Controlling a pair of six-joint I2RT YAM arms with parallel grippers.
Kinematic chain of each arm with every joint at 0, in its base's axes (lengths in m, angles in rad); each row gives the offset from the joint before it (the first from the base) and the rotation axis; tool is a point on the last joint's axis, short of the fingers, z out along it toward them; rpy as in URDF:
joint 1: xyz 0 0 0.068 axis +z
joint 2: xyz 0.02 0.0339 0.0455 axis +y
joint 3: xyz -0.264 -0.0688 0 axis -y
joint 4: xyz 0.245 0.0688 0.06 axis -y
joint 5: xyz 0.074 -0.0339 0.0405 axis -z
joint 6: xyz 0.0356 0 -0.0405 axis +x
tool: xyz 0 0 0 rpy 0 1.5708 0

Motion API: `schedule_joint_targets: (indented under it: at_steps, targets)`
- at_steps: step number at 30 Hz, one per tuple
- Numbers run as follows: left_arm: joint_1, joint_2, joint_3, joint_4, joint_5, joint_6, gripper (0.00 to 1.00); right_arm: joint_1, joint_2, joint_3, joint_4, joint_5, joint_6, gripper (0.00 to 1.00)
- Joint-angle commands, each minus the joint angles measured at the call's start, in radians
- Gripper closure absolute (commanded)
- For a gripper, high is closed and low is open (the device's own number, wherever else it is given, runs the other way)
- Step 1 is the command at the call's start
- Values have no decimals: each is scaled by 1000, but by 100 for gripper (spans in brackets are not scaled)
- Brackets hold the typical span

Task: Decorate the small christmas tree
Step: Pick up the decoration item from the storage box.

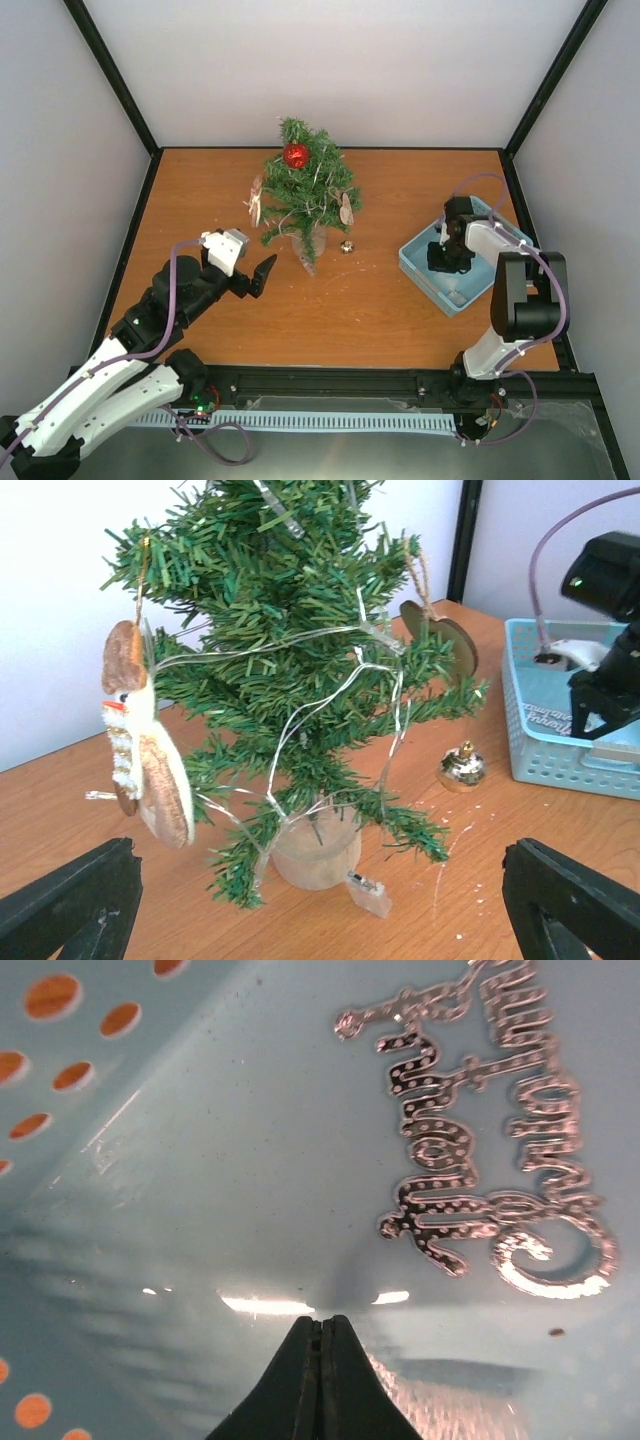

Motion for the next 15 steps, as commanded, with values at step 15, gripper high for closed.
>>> schedule_joint_targets:
  at_steps: [15]
  targets:
    - [-11, 14, 38, -43, -95, -94, 3, 3, -388, 172, -94, 73, 43, 97]
